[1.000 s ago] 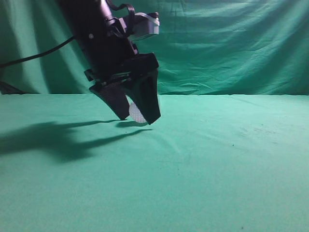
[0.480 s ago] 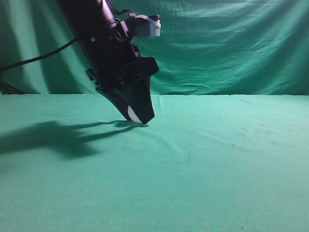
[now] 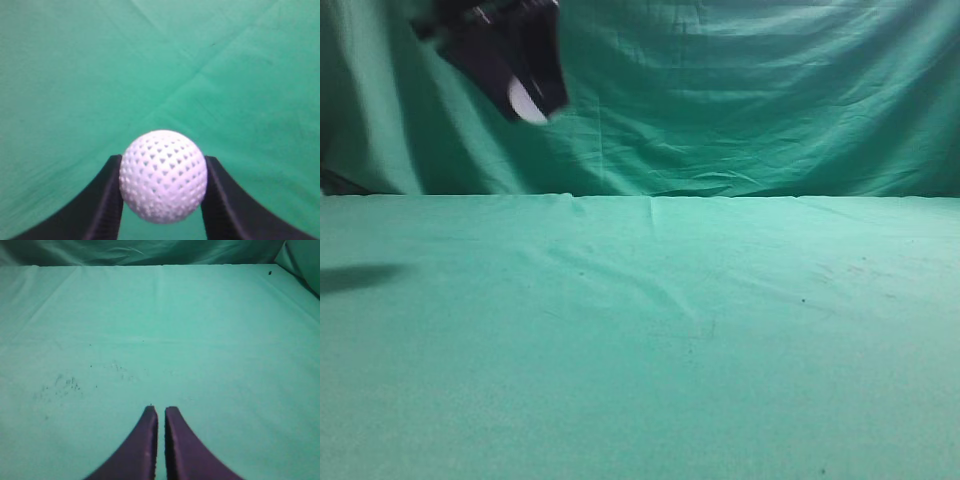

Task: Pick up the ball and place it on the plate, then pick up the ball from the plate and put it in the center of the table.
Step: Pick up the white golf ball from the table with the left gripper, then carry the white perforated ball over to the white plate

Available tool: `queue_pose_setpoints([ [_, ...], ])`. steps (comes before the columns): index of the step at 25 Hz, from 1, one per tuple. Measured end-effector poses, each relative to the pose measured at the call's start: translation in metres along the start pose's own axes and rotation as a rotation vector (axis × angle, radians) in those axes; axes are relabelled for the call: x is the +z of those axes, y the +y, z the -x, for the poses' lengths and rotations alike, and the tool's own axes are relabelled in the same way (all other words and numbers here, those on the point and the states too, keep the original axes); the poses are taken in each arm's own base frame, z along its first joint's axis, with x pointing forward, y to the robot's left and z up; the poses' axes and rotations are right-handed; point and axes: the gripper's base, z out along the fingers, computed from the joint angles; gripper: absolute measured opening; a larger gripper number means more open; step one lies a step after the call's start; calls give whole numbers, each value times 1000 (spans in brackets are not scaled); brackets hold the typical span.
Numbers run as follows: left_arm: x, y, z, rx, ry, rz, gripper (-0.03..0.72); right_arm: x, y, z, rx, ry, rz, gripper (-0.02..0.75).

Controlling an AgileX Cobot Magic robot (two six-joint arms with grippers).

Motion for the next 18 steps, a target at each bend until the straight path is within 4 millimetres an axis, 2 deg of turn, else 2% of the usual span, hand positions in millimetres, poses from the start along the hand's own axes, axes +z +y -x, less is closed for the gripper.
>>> queue_pose_setpoints([
  [6, -67, 22, -1, -62, -67, 66, 303, 0, 0, 0, 0, 0, 0, 0],
  [11, -107, 24, -23, -76, -91, 153, 303, 0, 0, 0, -11, -5, -5, 0],
  [14, -120, 23, -45, -84, -80, 208, 303, 0, 0, 9, 29, -101, 4, 0],
  [18, -125, 31, -78, -115, -24, 289, 303, -5, 0, 29, 174, -327, 24, 0],
])
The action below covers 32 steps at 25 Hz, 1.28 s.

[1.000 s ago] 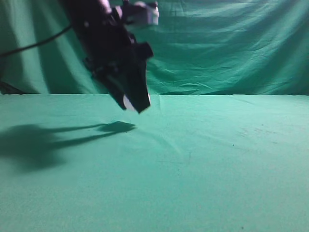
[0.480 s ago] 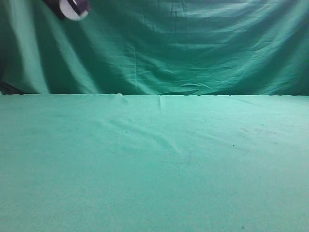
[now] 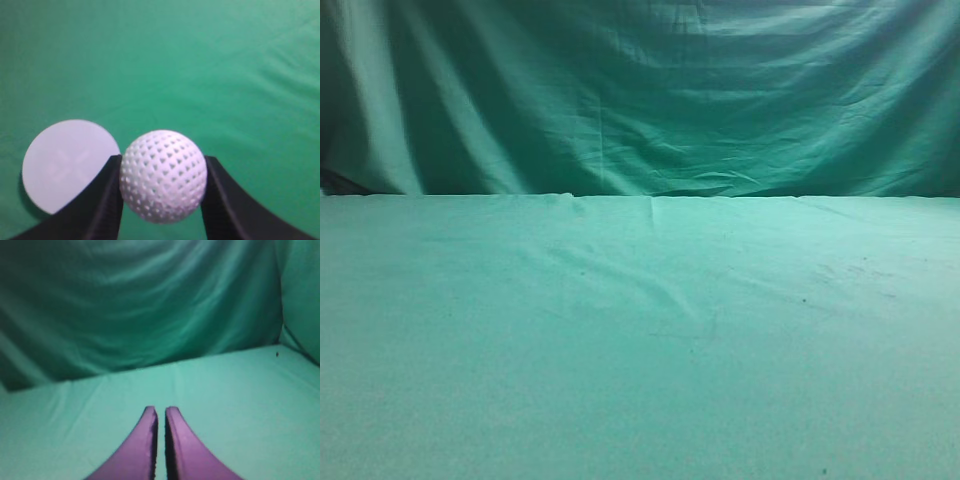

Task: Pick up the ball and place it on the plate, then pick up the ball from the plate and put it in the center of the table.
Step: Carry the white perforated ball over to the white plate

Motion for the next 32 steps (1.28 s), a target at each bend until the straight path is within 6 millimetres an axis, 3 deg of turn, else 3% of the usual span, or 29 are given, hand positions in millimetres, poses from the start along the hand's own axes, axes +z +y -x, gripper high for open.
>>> queue_pose_setpoints([
  [3, 6, 13, -18, -45, 37, 46, 303, 0, 0, 6, 42, -69, -2, 0],
  [7, 11, 36, -35, -124, 59, 107, 303, 1, 4, 21, 47, 15, 11, 0],
  [12, 14, 63, -44, -208, 66, 173, 303, 21, 12, 39, 15, 314, 20, 0],
  [15, 28, 69, -48, -220, 112, 171, 303, 40, 15, 52, 13, 455, 20, 0],
  [21, 60, 74, -55, -216, 206, 146, 303, 66, 18, 54, 51, 612, 19, 0],
  [25, 75, 78, -53, -212, 237, 139, 303, 72, 19, 52, -131, 689, 92, 0],
  [26, 78, 80, -52, -208, 243, 139, 303, 74, 21, 52, -195, 707, 130, 48],
  [28, 82, 84, -48, -193, 246, 147, 303, 81, 27, 52, -270, 744, 196, 48],
  [32, 89, 91, -40, -165, 250, 164, 303, 98, 39, 47, -338, 819, 285, 145],
])
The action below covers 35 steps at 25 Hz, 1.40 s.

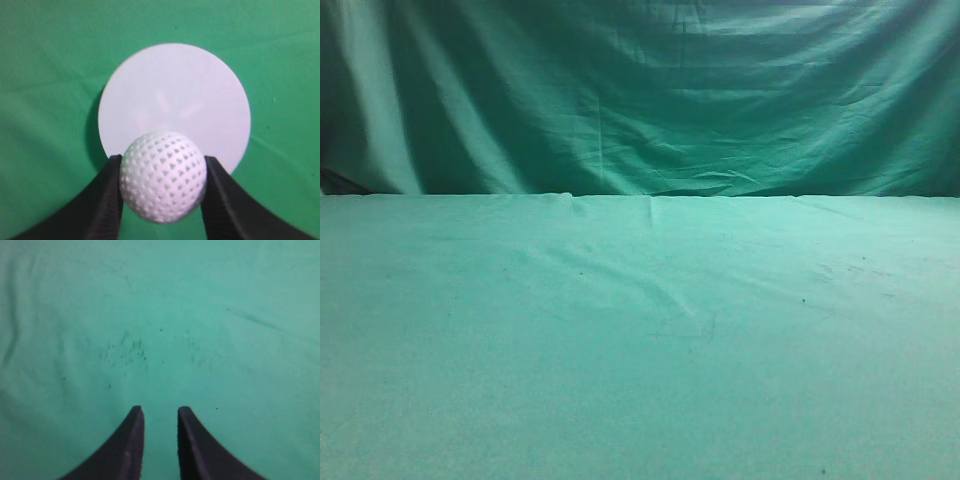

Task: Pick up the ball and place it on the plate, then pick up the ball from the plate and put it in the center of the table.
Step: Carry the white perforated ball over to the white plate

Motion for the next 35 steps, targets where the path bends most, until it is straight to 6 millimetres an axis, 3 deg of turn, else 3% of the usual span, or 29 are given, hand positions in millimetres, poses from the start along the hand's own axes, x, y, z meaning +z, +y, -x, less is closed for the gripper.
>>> queue_pose_setpoints([
  [1, 3, 1, 2, 5, 3, 2, 303, 6, 1, 2, -7, 32, 18, 145],
  [3, 9, 1, 4, 8, 16, 0, 303, 18, 0, 6, -9, 81, 38, 216],
  [5, 15, 1, 3, 13, 34, -2, 303, 28, -1, 10, -9, 120, 50, 204],
  [9, 22, 0, 1, 17, 66, -10, 303, 42, -4, 21, -18, 172, 69, 352],
  [12, 22, 1, 0, 34, 70, 2, 303, 49, -6, 28, -25, 191, 78, 526],
  [14, 22, 2, 0, 38, 71, 6, 303, 51, -7, 30, -24, 196, 79, 585],
  [27, 40, 3, 3, 57, 71, 19, 303, 52, -7, 29, -23, 207, 88, 571],
  [35, 40, 5, 5, 7, 48, 48, 303, 52, -6, 29, -22, 211, 90, 571],
])
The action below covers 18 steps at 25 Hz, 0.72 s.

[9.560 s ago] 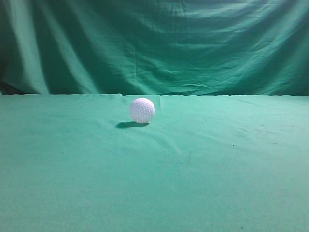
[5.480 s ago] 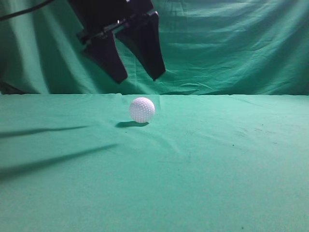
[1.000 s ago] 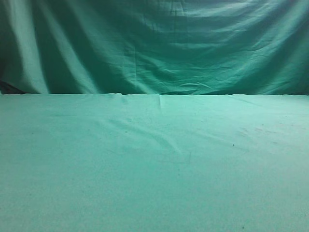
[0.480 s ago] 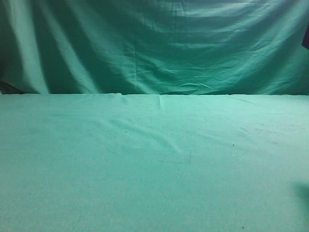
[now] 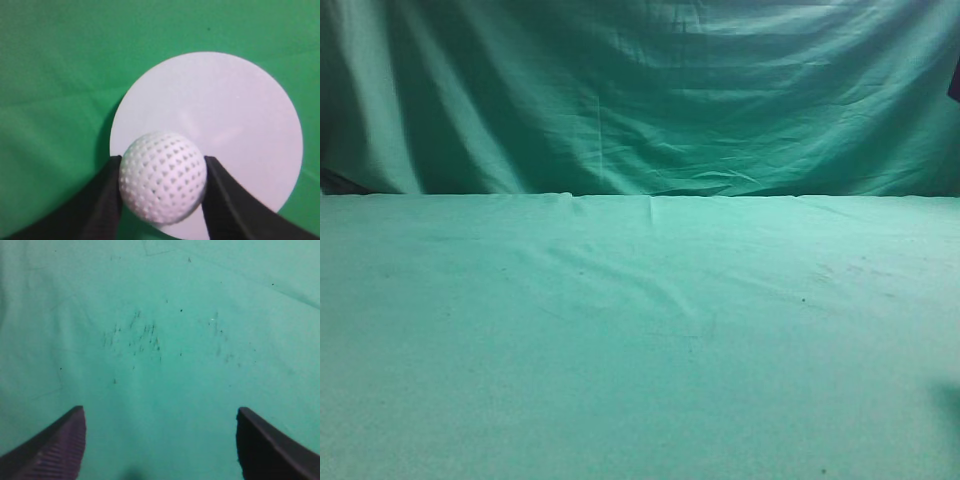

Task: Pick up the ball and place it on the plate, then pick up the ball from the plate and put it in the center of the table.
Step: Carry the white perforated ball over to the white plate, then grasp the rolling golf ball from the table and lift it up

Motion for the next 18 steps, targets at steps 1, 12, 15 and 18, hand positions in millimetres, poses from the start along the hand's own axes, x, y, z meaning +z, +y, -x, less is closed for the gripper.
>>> queue_pose_setpoints([
  [1, 0, 0, 0, -4, -3, -2, 303, 0, 0, 0, 0, 0, 0, 571],
  [12, -26, 3, 30, -157, -33, -90, 601, 0, 0, 0, 1, 0, 1, 571],
  [15, -47, 6, 48, -183, -43, -144, 540, 0, 1, -1, 1, 12, 8, 571],
  [18, -66, 6, 62, -168, -66, -215, 363, -4, 3, 0, -4, 60, 42, 529],
])
